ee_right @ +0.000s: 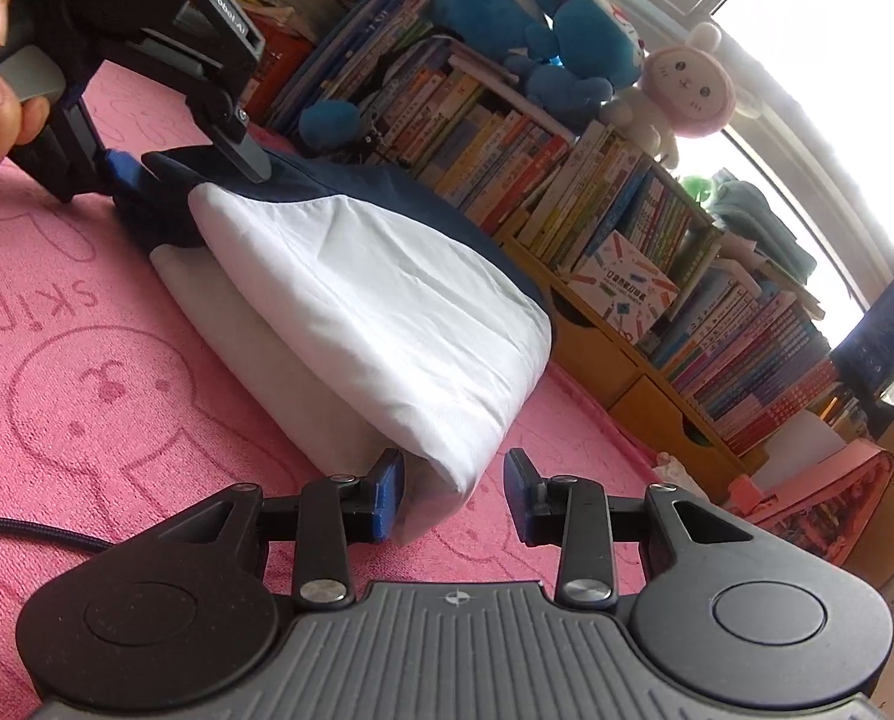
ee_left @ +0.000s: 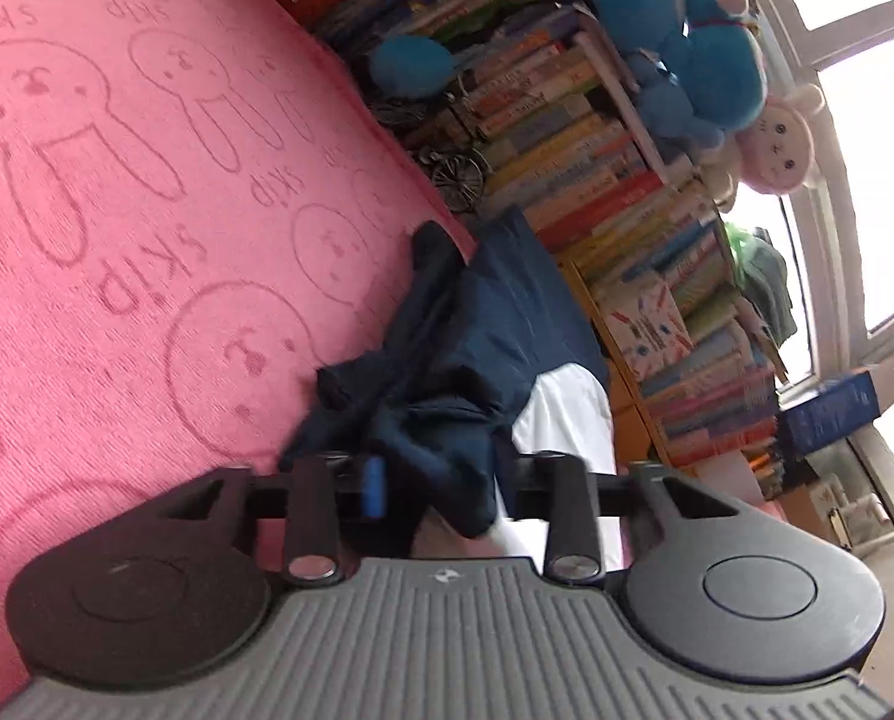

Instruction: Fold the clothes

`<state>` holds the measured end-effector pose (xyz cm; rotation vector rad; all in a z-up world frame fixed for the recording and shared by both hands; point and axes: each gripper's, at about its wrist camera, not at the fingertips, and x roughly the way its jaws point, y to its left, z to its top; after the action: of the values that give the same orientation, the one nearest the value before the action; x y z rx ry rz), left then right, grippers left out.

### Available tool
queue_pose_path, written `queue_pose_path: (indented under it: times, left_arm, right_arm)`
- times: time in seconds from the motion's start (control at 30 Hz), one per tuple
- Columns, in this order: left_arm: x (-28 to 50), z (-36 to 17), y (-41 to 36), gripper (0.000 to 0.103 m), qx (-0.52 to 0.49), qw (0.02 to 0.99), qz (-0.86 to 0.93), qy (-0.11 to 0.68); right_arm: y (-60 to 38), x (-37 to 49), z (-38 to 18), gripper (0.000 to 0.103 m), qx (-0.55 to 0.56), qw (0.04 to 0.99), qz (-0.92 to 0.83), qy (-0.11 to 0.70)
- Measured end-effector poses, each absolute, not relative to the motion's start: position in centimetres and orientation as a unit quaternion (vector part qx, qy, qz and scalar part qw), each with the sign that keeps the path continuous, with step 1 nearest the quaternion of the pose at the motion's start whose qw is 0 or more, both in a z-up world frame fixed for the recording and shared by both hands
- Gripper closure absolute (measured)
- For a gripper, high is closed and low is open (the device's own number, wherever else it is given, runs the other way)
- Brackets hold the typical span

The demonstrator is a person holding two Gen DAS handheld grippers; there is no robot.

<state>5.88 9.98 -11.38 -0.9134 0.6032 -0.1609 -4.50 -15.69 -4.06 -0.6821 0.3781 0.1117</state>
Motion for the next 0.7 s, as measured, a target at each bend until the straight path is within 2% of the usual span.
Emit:
queue_pose_path:
  times: [0.07,0.4,0.5,0.57,0.63,0.7]
  left_arm:
    - [5.3,-11.3,10.2,0.098,-0.415,0.862,-0.08,0.282]
    - [2.8,-11.0,11.2,0.097,-0.321,0.902,-0.053,0.284]
    - [2.3,-10.5,11.9,0.101,-0.277,0.914,-0.024,0.295]
    - [2.1,-10.0,13.4,0.097,-0.299,0.907,-0.054,0.291]
    - [2.5,-9.0,14.8,0.084,-0.329,0.898,-0.093,0.277]
    - [4.0,-7.9,15.8,0.049,-0.349,0.887,-0.126,0.274]
  right_arm:
    - [-15.8,-4.6,-4.2,0.066,-0.335,0.922,0.055,0.188]
    - [-18.3,-4.8,-3.2,0.066,-0.271,0.932,0.081,0.228]
    - [-20.1,-4.9,-2.5,0.059,-0.228,0.935,0.106,0.25]
    - [-21.9,-4.9,-1.8,0.052,-0.183,0.935,0.144,0.267]
    - [-23.7,-4.8,-1.1,0.044,-0.132,0.933,0.177,0.283]
    - [-25.5,-4.1,-0.4,0.04,-0.077,0.933,0.196,0.293]
